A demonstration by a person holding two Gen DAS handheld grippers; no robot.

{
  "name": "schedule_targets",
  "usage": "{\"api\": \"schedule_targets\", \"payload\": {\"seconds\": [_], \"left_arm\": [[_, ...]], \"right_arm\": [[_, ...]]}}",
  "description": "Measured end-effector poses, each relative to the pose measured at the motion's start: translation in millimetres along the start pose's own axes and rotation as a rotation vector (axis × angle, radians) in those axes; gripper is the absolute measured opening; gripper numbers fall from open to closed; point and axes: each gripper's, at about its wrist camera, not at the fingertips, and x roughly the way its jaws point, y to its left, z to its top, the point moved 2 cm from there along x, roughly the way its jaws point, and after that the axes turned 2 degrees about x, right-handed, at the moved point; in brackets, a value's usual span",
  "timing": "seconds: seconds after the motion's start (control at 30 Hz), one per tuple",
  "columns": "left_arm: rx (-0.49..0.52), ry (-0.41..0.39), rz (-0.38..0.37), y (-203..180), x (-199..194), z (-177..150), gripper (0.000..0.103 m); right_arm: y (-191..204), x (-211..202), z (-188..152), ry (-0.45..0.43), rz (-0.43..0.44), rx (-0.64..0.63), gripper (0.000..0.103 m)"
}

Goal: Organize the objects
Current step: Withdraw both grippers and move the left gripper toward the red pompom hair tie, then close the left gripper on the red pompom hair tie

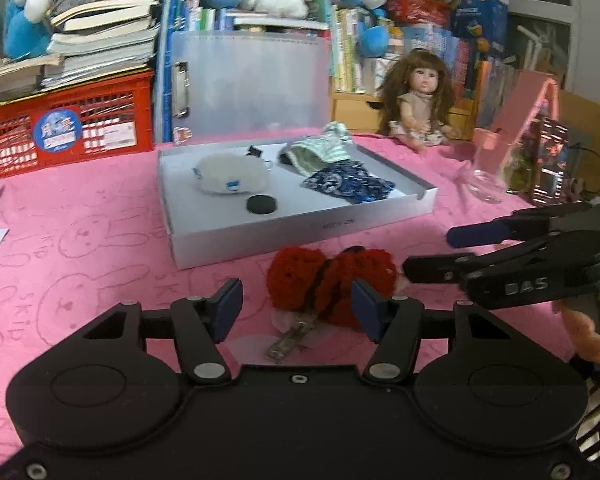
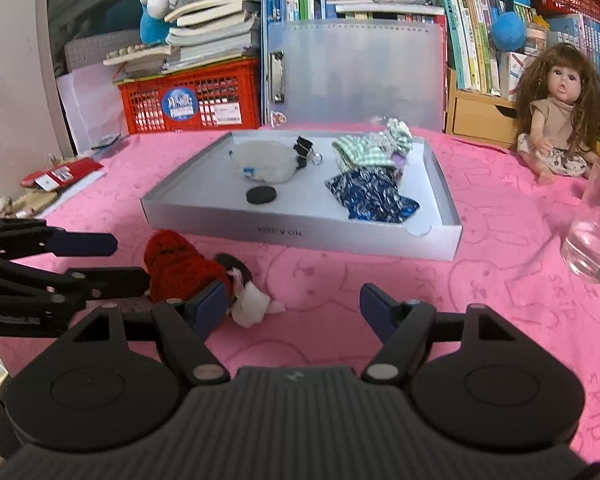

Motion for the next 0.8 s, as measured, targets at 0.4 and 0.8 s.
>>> {"api": "schedule_targets", "payload": {"seconds": [0.4,0.8], "left_arm": [[0.063,0.003,-0.036,-21,22,5,0.075],[0.015,0.000,-0.028,-14,45,10,0.058]], "right_arm": [[-26,-5,-11,0.006,-0.045,0.059,0.083],[-28,-4,-16,0.008,0.002,0.061,0.083]]}}
